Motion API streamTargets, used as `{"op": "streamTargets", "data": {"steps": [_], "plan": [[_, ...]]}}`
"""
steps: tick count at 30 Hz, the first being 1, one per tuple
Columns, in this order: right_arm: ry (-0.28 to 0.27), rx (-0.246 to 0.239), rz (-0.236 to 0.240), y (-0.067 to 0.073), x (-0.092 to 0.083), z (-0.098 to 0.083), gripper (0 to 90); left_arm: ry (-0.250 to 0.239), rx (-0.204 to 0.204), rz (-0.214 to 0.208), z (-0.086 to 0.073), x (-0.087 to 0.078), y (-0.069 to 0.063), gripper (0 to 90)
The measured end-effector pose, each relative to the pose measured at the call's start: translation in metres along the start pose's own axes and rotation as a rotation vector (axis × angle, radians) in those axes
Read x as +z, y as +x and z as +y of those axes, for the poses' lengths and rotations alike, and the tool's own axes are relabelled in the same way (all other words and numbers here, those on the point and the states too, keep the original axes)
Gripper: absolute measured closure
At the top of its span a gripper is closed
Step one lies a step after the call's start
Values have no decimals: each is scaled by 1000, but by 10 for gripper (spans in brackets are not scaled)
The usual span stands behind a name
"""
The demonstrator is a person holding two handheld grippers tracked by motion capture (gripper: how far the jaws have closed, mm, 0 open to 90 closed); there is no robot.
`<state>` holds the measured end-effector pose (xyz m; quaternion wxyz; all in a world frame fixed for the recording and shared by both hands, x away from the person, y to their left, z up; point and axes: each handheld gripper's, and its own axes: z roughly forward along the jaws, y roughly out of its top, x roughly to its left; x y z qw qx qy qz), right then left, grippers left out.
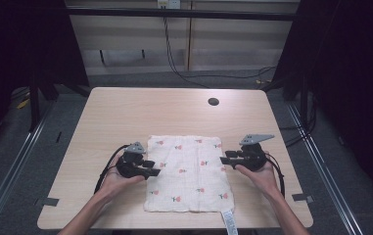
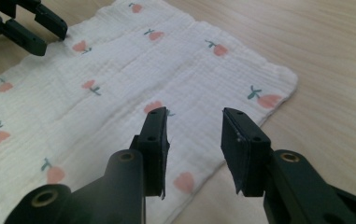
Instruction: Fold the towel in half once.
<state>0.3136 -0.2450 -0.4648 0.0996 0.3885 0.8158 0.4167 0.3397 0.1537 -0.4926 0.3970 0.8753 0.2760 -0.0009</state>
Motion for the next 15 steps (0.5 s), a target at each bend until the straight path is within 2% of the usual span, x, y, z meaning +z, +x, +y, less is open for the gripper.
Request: {"op": "streamTargets", "data": {"steps": [4,5,8,12,14,15], "plan": [[2,9,-16,-9,8,8,615,5,-1,4,2,5,5,540],[3,12,-19,-11,10,9,614,5,-2,20,2,5,6,536],[3,39,-27,-19,15,9,608,10,5,13,1,8,6,529],[43,36,-43,-28,26,10,610,-2,8,17,2,10,8,526],[41,45,-57,-33,30,13,620,-4,7,15,2,11,10,526],[40,49,-63,-37,32,14,623,-1,8,2,3,11,11,527]]}}
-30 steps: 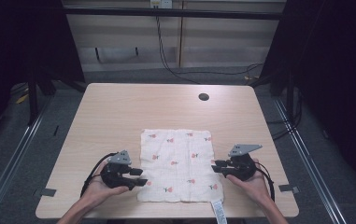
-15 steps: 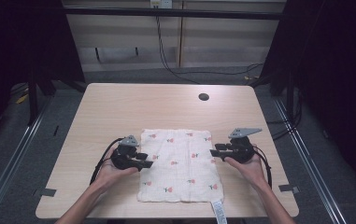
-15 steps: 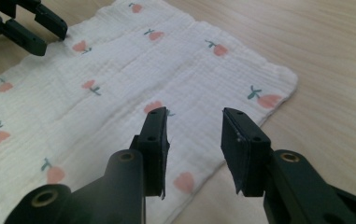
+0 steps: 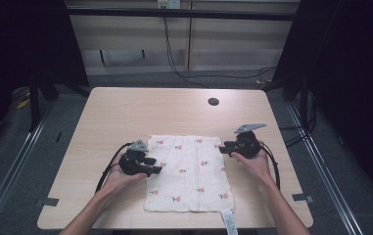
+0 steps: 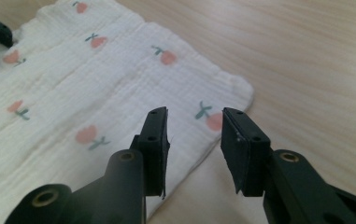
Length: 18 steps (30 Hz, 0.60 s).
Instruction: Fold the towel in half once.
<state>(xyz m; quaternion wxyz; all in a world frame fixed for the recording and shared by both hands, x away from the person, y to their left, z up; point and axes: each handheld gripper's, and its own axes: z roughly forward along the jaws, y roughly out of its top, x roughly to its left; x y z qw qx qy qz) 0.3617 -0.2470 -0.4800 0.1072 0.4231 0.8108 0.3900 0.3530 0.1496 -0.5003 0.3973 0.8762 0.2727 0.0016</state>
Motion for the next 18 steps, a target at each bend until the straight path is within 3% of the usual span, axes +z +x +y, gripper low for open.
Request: {"op": "streamTargets", "data": {"steps": [12,18], "plan": [[41,24,-66,-25,40,17,626,1,6,8,3,2,3,512],[44,37,-76,-28,47,17,642,3,4,5,3,2,3,511]]}}
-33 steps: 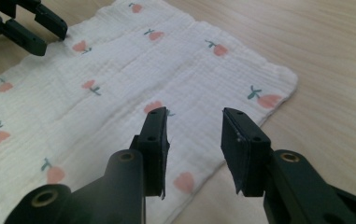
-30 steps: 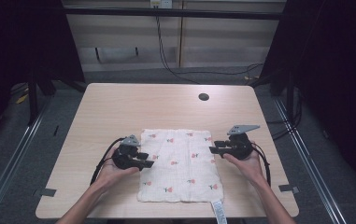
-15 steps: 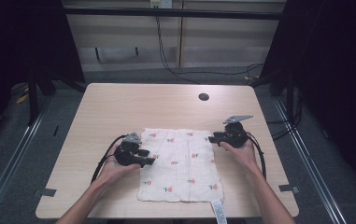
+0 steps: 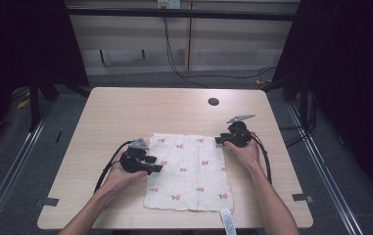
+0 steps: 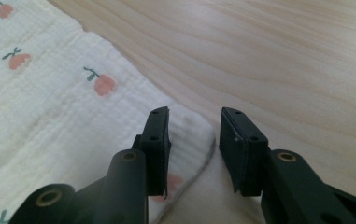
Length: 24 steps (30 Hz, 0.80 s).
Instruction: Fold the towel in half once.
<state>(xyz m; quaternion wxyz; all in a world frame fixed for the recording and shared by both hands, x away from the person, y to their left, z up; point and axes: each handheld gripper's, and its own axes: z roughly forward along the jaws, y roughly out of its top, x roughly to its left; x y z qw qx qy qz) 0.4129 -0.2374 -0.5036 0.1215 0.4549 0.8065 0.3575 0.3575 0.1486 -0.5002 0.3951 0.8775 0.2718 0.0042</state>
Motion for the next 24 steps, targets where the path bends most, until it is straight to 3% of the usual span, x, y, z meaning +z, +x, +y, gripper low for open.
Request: {"op": "streamTargets", "data": {"steps": [7,14,18,20,24], "plan": [[-5,12,12,3,1,0,849,13,5,-22,-2,-2,-2,530],[-37,25,32,3,-5,3,861,-8,-25,-14,1,-10,6,559],[-53,29,37,3,-9,5,861,-41,-63,22,9,-21,20,579],[-54,28,40,4,-10,5,861,-55,-63,31,13,-23,27,578],[-56,26,45,6,-11,6,861,-47,-86,68,18,-20,44,575]]}}
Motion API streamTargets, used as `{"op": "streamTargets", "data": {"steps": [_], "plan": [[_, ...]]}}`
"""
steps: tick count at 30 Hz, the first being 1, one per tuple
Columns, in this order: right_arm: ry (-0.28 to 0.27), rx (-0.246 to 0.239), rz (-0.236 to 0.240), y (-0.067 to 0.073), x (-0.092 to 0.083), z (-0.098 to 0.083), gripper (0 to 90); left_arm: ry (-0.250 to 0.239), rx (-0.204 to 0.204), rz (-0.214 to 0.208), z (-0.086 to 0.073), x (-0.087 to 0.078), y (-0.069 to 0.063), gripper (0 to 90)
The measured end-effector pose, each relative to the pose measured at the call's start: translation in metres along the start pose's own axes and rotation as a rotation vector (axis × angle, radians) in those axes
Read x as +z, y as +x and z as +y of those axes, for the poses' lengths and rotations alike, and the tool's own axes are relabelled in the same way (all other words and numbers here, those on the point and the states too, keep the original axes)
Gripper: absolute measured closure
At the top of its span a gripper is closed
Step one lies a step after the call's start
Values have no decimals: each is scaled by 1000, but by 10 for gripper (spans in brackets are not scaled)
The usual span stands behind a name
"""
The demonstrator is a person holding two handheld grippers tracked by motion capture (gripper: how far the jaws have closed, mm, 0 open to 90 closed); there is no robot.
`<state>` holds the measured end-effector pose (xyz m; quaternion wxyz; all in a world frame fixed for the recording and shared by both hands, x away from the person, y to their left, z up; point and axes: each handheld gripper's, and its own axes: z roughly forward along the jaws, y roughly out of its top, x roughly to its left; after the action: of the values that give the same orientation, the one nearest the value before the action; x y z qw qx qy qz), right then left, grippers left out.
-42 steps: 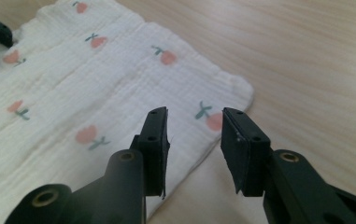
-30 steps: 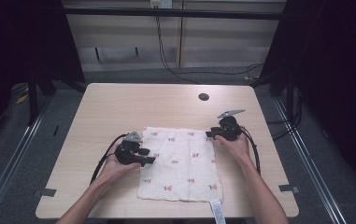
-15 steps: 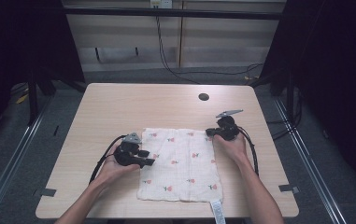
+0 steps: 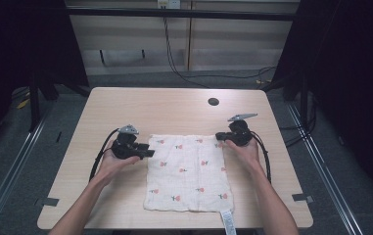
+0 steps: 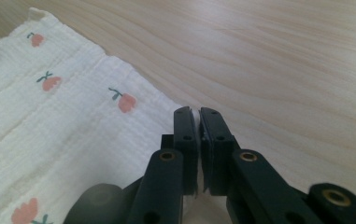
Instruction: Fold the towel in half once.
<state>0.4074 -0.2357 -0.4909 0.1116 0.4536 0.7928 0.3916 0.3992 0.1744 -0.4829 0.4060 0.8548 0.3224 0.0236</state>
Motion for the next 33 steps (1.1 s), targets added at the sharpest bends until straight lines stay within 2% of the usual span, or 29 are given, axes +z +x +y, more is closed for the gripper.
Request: {"op": "streamTargets", "data": {"steps": [3,4,5,7,9,13,18,21,25,29,30,33], "plan": [[-14,-10,5,1,-2,1,861,-14,-38,-3,2,1,13,569],[-12,-6,7,2,-4,2,861,-3,-44,-2,2,2,17,566],[-11,-6,10,2,-5,2,860,2,-44,18,2,3,20,563],[-11,-20,14,2,-6,2,860,0,-85,21,-1,6,28,558],[-18,-13,18,2,-7,2,860,0,-96,40,-2,7,32,557],[-17,-14,13,0,-8,1,860,6,-93,39,1,11,33,557],[-13,-8,16,2,-6,1,860,11,-115,75,2,17,41,547],[-11,-19,17,4,-5,2,860,13,-97,76,5,19,41,539],[-8,-16,15,1,-5,3,860,3,-107,95,10,26,42,539],[-8,-20,17,3,-6,3,860,2,-82,85,15,33,39,567],[-11,-22,19,3,-6,3,860,16,-62,81,16,34,38,580],[-16,-18,18,3,-6,3,860,18,-59,83,20,38,36,595]]}}
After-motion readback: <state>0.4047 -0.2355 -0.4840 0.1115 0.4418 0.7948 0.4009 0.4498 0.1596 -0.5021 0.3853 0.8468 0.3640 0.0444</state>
